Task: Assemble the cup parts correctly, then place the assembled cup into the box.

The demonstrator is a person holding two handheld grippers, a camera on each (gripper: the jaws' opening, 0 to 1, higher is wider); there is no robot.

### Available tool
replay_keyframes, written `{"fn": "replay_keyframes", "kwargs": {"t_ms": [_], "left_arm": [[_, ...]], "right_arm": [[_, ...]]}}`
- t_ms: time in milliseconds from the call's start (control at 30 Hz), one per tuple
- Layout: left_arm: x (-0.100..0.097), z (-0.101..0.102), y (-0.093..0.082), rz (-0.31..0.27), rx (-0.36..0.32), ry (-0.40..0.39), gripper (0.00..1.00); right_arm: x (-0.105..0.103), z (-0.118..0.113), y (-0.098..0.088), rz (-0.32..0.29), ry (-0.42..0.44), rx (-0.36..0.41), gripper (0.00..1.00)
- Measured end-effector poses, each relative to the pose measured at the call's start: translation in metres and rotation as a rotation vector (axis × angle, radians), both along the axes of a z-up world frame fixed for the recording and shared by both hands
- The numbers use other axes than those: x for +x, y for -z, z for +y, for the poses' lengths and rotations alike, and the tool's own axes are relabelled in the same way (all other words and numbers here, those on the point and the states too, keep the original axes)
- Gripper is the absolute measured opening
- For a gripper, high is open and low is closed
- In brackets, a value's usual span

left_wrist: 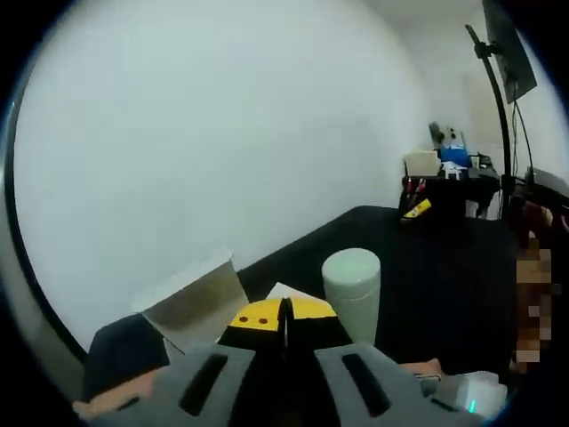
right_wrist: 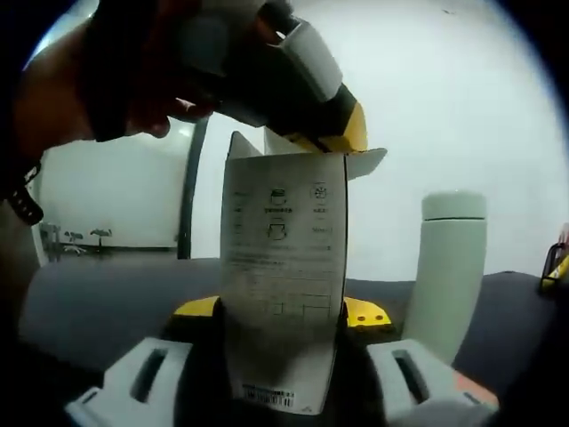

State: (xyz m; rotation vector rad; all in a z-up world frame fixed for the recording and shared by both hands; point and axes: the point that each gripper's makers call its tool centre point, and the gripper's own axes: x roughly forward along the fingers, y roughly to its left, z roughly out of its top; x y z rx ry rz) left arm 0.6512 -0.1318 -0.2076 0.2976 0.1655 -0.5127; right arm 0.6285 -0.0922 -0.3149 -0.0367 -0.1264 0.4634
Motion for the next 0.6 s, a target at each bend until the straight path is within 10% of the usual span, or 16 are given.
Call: {"fn": "replay_keyframes", "kwargs": {"t_ms": [200,367,600], "left_arm": [[0.0,0.011,-0.015,-0.032,-0.085,-0.014,0.12],[-0.005,0.034,-0.036,-0.184,-0.14,-0.104,0.15],[0.007,0.038,-0.033,-0.157,-0.119,-0.106,0.21]], "right_arm": [[0.0,0.001,0.0,-0.005,-0.002,-0.004,0.48],[0.0,0.001,-0.001,-0.006,-0.003,-0.003,0.48],[-0.002,0.003,-0.001,-0.015,-0.007,-0.015,0.48]]}}
